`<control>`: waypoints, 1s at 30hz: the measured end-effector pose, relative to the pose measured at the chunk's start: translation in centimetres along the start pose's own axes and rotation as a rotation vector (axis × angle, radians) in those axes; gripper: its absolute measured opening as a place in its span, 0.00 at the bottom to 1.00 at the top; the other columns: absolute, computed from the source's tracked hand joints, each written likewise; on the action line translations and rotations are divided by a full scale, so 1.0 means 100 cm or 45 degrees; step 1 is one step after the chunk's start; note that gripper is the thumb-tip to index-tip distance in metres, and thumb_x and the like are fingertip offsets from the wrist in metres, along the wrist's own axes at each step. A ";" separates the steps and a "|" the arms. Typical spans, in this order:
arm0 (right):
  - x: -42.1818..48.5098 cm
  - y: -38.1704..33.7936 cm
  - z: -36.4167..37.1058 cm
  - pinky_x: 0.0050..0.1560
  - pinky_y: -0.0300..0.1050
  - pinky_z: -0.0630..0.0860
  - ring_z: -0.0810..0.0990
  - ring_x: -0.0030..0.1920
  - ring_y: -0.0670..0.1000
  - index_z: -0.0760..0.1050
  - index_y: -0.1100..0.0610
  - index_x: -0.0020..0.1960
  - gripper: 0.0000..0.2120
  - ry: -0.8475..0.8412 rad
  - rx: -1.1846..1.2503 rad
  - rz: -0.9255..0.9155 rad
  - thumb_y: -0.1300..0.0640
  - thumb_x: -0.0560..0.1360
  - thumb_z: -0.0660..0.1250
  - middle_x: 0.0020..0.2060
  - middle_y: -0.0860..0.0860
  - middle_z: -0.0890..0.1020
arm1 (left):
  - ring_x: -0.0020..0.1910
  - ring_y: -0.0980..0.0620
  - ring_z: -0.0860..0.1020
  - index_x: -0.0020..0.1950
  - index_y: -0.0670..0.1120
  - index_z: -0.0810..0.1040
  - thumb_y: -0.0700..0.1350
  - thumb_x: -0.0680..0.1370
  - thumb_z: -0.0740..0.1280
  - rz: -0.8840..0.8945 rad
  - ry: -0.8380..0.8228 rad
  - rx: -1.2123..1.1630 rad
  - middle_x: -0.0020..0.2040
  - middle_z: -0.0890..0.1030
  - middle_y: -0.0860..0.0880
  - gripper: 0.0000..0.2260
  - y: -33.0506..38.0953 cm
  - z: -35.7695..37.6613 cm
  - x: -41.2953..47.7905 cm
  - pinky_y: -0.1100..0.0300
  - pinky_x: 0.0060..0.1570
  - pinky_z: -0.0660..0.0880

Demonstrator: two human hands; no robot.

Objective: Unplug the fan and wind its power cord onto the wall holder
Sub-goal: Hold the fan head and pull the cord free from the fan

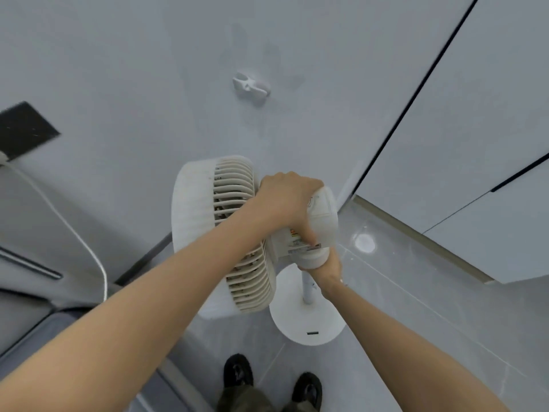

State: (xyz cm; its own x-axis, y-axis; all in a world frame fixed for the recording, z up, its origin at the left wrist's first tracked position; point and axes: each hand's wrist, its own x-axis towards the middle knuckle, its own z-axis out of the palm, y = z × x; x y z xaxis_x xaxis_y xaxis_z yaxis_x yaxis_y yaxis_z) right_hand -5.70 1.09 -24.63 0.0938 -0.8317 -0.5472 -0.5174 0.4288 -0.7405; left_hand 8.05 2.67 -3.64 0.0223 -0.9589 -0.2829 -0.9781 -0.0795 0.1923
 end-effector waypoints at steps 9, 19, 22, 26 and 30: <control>0.005 -0.066 0.113 0.41 0.55 0.82 0.81 0.46 0.56 0.75 0.49 0.54 0.32 -0.212 -0.184 -0.077 0.46 0.52 0.77 0.46 0.52 0.83 | 0.51 0.47 0.77 0.65 0.52 0.69 0.62 0.58 0.76 -0.252 0.049 -0.087 0.50 0.80 0.52 0.39 -0.125 -0.025 -0.035 0.54 0.46 0.75; 0.030 -0.117 0.223 0.51 0.57 0.80 0.80 0.50 0.57 0.74 0.61 0.59 0.31 -0.416 -0.193 -0.204 0.52 0.59 0.77 0.50 0.57 0.82 | 0.52 0.47 0.77 0.69 0.54 0.65 0.63 0.60 0.75 -0.482 0.103 -0.118 0.52 0.79 0.52 0.41 -0.238 -0.012 -0.038 0.55 0.44 0.71; 0.047 -0.128 0.253 0.52 0.62 0.79 0.80 0.50 0.58 0.72 0.63 0.59 0.32 -0.469 -0.224 -0.252 0.51 0.60 0.75 0.49 0.56 0.81 | 0.54 0.47 0.77 0.70 0.54 0.64 0.63 0.60 0.75 -0.568 0.140 -0.151 0.54 0.79 0.52 0.42 -0.268 0.000 -0.034 0.57 0.43 0.67; 0.076 -0.137 0.289 0.52 0.60 0.79 0.77 0.46 0.54 0.71 0.60 0.58 0.25 -0.546 -0.376 -0.332 0.57 0.66 0.76 0.47 0.53 0.79 | 0.56 0.46 0.77 0.71 0.55 0.63 0.64 0.60 0.75 -0.704 0.169 -0.167 0.56 0.79 0.51 0.43 -0.301 0.016 -0.025 0.54 0.47 0.69; 0.103 -0.142 0.320 0.53 0.60 0.79 0.79 0.51 0.58 0.71 0.62 0.57 0.26 -0.600 -0.409 -0.380 0.59 0.65 0.78 0.47 0.54 0.78 | 0.59 0.44 0.76 0.72 0.56 0.62 0.64 0.59 0.75 -0.789 0.191 -0.155 0.59 0.79 0.50 0.45 -0.327 0.028 -0.015 0.52 0.52 0.72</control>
State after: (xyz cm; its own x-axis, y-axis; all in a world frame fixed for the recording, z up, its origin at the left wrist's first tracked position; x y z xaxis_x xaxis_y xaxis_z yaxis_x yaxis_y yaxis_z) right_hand 29.87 -2.31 -32.28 0.5992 -0.6233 -0.5024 -0.6332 0.0150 -0.7738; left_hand 39.42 7.45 -12.17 0.6124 -0.7521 -0.2433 -0.7444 -0.6523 0.1428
